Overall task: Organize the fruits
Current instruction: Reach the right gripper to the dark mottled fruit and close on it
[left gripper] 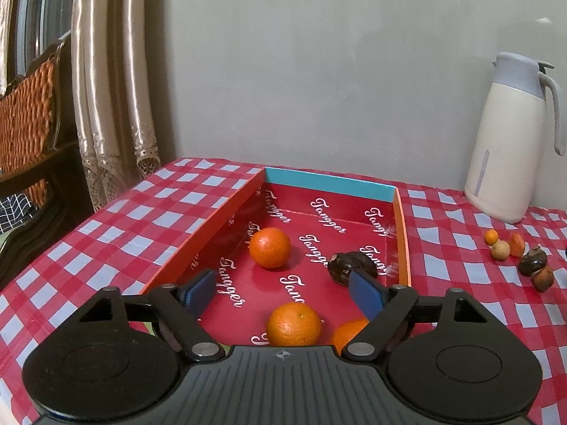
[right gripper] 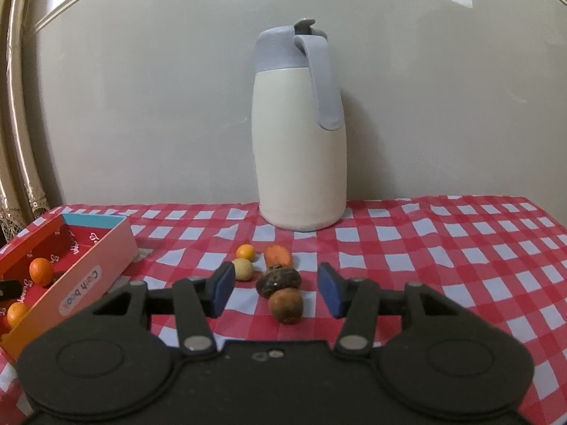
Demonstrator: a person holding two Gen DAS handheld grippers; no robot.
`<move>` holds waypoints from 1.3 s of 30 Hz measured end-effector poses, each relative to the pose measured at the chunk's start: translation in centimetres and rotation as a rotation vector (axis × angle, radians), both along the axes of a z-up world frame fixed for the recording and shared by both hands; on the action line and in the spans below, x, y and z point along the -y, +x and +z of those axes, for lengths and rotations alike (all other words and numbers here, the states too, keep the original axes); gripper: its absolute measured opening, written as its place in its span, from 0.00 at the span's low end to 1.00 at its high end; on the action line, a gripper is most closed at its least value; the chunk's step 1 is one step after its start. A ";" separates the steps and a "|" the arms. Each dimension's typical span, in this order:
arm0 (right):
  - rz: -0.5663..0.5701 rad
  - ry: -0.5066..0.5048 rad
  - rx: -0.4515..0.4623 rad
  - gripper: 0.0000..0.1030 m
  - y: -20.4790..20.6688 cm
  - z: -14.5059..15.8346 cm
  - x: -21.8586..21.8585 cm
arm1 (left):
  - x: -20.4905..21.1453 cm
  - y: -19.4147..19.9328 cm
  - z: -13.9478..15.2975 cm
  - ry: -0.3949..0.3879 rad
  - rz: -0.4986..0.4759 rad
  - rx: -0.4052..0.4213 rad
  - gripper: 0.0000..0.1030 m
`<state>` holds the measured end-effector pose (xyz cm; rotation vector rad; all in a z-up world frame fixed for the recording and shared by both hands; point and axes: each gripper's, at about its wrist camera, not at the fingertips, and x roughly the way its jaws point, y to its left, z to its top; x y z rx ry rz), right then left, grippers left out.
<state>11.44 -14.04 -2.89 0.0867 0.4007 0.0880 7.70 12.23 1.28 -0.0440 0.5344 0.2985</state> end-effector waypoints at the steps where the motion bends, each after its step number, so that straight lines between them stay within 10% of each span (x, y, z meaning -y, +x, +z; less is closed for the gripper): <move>1: 0.001 -0.006 0.000 0.50 0.2 0.0 0.0 | -0.1 0.0 0.0 0.000 0.002 0.002 0.80; 39: 0.032 -0.154 -0.159 0.42 7.6 -3.3 -2.3 | -6.3 -0.7 -0.1 -0.028 0.176 0.039 0.82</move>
